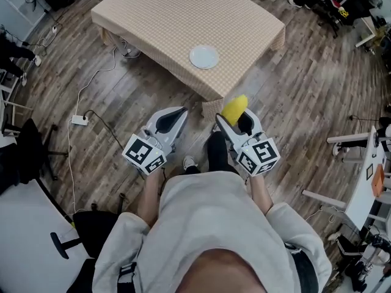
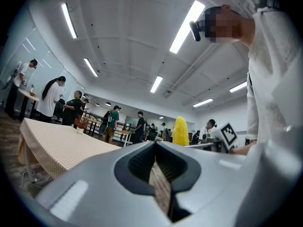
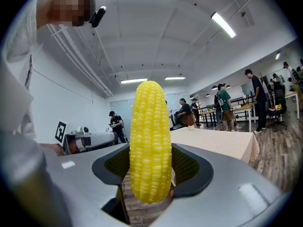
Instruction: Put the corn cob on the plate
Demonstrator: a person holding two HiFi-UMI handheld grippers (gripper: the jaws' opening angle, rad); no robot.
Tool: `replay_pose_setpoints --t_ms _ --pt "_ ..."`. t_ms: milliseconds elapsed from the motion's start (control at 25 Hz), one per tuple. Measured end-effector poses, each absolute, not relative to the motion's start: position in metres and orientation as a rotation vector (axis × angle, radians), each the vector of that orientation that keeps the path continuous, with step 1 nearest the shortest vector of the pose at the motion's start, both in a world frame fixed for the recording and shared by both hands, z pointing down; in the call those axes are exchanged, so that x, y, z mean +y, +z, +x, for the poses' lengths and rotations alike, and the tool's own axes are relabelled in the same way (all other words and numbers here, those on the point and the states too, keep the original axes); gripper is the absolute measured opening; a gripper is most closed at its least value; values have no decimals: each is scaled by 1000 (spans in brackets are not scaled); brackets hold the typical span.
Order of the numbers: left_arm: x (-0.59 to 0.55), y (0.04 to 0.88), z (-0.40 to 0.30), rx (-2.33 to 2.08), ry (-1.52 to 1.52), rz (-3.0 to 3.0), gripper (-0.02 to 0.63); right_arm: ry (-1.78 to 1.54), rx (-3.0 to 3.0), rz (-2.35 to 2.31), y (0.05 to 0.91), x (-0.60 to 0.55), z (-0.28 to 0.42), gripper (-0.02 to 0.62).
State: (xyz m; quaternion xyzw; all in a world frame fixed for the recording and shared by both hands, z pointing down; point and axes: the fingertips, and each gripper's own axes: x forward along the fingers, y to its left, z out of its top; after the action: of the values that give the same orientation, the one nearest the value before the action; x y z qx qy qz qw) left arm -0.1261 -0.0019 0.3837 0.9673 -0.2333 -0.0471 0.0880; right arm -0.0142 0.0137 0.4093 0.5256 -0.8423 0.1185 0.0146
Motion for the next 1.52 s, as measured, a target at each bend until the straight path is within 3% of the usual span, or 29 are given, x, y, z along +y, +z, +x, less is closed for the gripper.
replay_pose_setpoints --t_ms 1200,1520 --pt "-252 377 3 -1032 -48 2803 8 481 -2800 1387 423 -246 118 258" --pt "-285 389 2 -1063 -22 2770 8 505 -2810 1351 430 -290 118 258"
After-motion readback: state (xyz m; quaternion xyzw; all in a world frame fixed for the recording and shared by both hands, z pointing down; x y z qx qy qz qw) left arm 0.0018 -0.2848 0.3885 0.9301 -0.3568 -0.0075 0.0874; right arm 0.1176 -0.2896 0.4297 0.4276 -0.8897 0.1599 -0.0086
